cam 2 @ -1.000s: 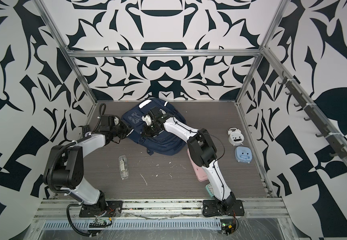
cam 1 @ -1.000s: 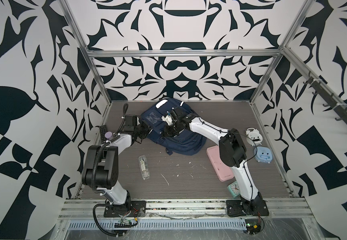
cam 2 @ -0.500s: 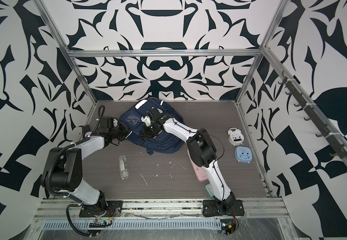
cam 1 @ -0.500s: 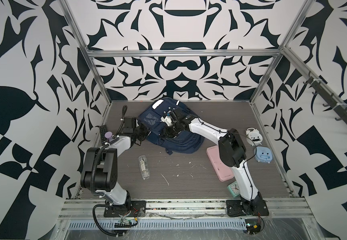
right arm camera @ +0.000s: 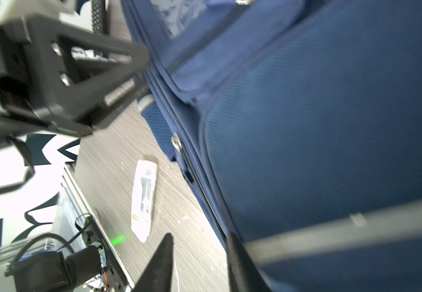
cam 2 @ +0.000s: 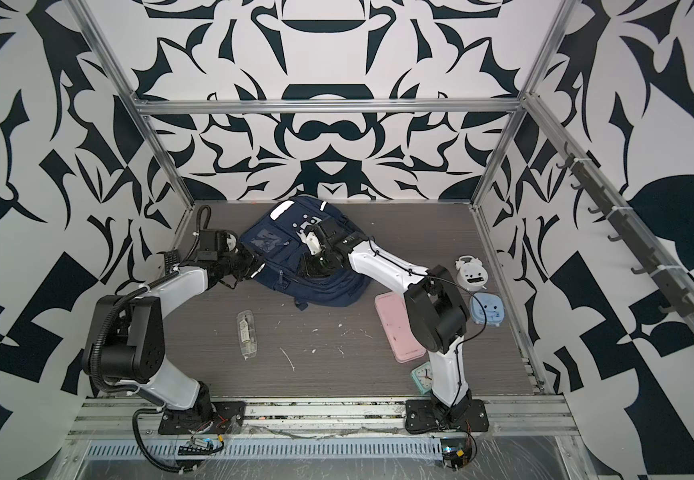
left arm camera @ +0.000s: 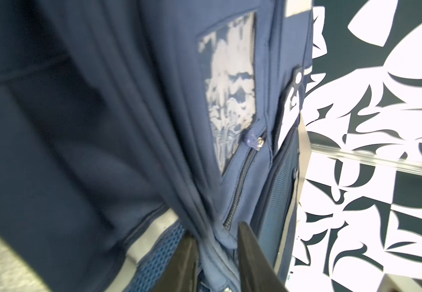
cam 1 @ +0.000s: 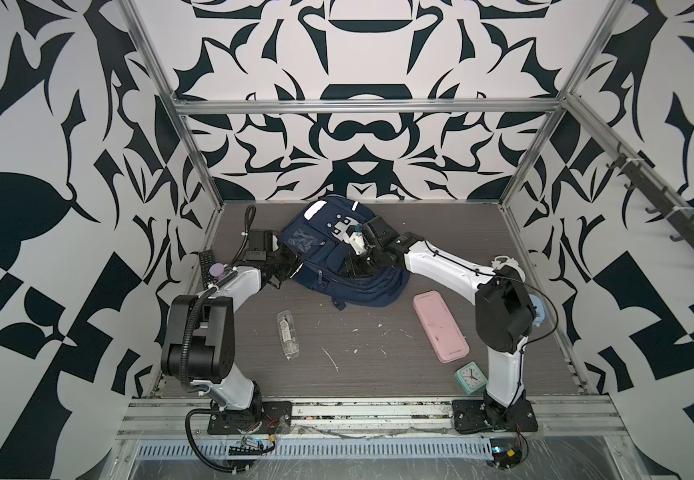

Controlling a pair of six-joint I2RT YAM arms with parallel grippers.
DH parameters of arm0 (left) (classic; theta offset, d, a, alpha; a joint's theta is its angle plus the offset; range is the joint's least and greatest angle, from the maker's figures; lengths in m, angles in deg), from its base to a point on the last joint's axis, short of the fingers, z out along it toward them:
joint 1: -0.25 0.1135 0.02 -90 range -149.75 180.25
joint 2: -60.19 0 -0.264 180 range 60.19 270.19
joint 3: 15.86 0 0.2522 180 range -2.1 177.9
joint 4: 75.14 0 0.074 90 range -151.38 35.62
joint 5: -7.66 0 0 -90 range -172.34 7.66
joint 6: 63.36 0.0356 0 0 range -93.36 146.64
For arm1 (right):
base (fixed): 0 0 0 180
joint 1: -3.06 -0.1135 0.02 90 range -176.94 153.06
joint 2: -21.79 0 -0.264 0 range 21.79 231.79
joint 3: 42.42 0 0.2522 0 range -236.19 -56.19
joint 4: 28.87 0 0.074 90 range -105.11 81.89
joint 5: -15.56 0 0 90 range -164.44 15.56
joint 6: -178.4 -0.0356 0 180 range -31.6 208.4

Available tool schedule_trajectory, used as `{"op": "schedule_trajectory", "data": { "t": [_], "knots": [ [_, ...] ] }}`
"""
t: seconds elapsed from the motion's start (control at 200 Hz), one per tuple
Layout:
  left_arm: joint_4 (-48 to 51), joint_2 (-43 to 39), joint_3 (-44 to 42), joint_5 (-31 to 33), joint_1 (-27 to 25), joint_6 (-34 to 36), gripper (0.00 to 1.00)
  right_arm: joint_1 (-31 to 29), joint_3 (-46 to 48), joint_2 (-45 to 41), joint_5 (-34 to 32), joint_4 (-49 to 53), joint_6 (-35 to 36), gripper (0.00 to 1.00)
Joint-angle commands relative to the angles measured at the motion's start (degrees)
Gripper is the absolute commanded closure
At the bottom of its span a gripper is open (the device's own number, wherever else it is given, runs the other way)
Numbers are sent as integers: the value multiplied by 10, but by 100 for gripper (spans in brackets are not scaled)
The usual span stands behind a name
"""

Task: Pack the student bag

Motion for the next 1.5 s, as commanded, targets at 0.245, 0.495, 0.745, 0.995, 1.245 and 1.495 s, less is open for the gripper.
{"op": "schedule_trajectory", "data": {
  "t": [0.245,0.495,0.745,0.995,1.245,1.495],
  "knots": [
    [63,-13,46,25,0,49,42,82,130,-147,-26,6,18,43],
    [89,-46,49,35,-20,67,26,177,205,-202,-81,60,4,41],
    [177,-60,105,66,-111,128,16,202,278,-253,-200,100,5,29],
    [201,-41,133,63,-226,156,16,229,344,-290,-229,105,-10,6],
    [200,14,161,44,-317,173,11,277,404,-298,-175,69,-38,5],
    [196,90,201,34,-391,175,11,275,444,-300,-117,61,-47,5]
  ]
}}
